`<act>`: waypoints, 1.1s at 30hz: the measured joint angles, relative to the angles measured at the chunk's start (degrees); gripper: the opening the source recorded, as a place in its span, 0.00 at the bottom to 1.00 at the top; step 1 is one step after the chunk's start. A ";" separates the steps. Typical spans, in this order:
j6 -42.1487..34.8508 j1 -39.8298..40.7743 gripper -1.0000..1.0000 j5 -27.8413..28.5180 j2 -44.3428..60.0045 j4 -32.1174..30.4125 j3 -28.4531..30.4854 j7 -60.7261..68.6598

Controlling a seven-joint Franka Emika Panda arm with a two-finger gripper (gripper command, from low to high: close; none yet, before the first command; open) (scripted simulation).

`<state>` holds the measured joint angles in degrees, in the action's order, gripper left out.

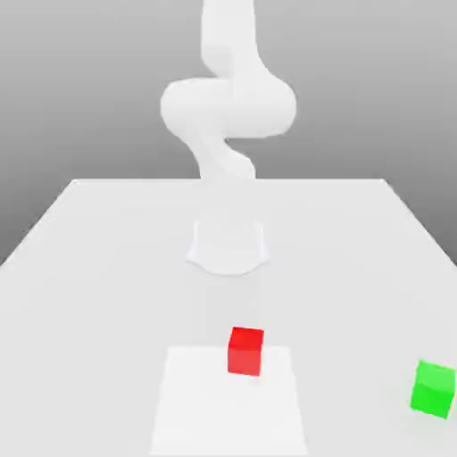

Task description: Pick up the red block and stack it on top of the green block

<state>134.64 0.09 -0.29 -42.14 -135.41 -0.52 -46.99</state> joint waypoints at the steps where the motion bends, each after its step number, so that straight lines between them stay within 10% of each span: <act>1: 1.40 0.06 0.50 -0.15 1.83 -1.74 -0.28 -0.55; 17: 25.61 0.64 0.50 -1.25 34.35 -29.50 -4.93 -10.80; 24: 39.80 -1.32 0.50 3.96 51.73 -29.46 -1.86 -15.43; 25: 40.80 -1.80 0.00 4.26 52.89 -29.31 -1.32 -15.66; 33: 39.50 -1.44 0.00 3.91 51.32 -29.54 -1.82 -15.44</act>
<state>174.15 -1.34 3.62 9.17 -164.95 -2.34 -62.43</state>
